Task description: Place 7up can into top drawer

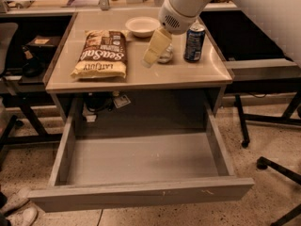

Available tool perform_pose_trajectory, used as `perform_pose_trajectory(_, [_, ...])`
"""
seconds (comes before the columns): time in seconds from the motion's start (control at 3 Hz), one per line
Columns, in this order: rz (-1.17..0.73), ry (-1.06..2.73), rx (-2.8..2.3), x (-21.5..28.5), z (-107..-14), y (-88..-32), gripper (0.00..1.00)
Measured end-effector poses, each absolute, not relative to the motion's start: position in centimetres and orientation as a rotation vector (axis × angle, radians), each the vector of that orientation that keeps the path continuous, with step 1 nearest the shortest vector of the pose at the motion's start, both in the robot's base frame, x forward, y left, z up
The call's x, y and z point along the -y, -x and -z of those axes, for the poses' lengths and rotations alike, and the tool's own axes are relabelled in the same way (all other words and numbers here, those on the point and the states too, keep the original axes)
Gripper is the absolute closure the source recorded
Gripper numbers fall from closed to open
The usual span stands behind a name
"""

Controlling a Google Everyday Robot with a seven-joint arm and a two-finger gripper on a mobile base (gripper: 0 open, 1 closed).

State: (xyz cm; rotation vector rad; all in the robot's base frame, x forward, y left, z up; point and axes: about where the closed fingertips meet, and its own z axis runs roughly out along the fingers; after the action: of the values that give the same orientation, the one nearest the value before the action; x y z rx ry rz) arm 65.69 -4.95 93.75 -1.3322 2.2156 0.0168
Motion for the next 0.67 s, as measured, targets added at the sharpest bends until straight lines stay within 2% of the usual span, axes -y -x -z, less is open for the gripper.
perform_pose_trajectory(0.67, [-0.042,1.396,-2.182,2.82,-94.08,-67.63,0.00])
